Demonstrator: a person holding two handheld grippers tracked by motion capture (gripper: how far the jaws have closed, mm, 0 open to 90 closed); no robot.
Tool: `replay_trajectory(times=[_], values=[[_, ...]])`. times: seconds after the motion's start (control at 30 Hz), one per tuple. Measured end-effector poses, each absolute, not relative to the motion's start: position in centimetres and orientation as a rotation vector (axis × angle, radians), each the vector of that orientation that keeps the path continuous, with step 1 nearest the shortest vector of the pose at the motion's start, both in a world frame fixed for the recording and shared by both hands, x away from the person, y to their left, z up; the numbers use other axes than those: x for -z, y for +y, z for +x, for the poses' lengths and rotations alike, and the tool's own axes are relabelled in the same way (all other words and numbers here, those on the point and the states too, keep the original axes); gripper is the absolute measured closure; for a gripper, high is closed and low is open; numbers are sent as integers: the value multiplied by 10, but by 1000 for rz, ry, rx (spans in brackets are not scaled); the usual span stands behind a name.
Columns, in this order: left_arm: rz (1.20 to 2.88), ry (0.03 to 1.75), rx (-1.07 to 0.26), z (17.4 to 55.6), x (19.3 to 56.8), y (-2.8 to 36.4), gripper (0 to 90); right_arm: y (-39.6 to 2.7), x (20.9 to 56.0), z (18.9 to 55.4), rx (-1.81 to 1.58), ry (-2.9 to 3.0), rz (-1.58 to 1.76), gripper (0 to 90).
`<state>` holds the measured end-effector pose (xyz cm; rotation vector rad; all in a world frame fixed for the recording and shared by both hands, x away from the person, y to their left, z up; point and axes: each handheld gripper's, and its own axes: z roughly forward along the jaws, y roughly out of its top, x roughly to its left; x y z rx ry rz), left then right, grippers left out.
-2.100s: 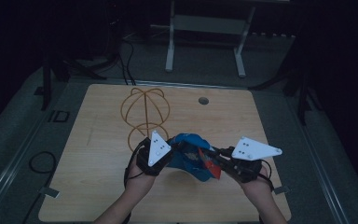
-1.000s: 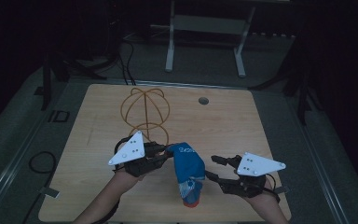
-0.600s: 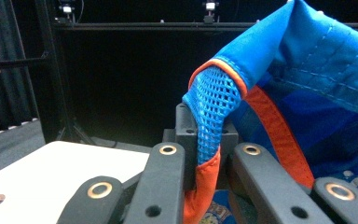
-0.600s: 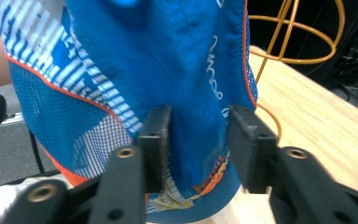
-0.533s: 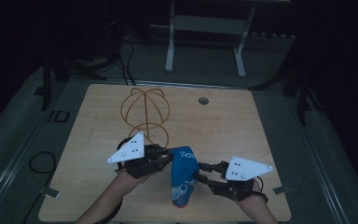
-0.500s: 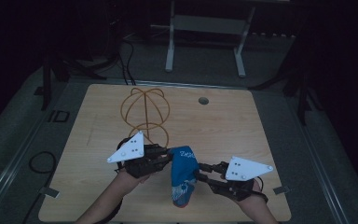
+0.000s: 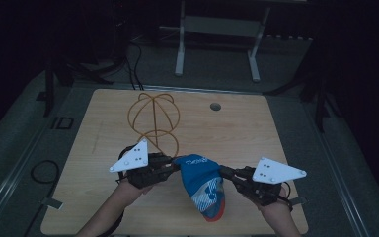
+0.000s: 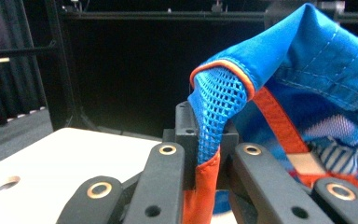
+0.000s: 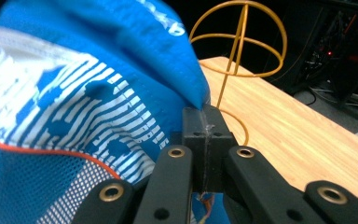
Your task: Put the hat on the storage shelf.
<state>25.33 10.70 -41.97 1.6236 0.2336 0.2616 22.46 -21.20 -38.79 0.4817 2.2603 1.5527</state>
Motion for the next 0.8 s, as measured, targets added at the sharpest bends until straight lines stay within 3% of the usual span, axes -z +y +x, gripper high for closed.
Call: replay_trajectory(times=[0.27, 0.53, 0.8], values=[[1709, 211, -377, 245, 424, 100, 844, -216, 375, 226, -1526, 2234, 485, 900], [1729, 246, -388, 243, 426, 107, 658, -222, 364, 228, -1533, 2209, 486, 900], [1758, 319, -412, 241, 432, 119, 570, -226, 356, 230, -1517, 2197, 496, 900]])
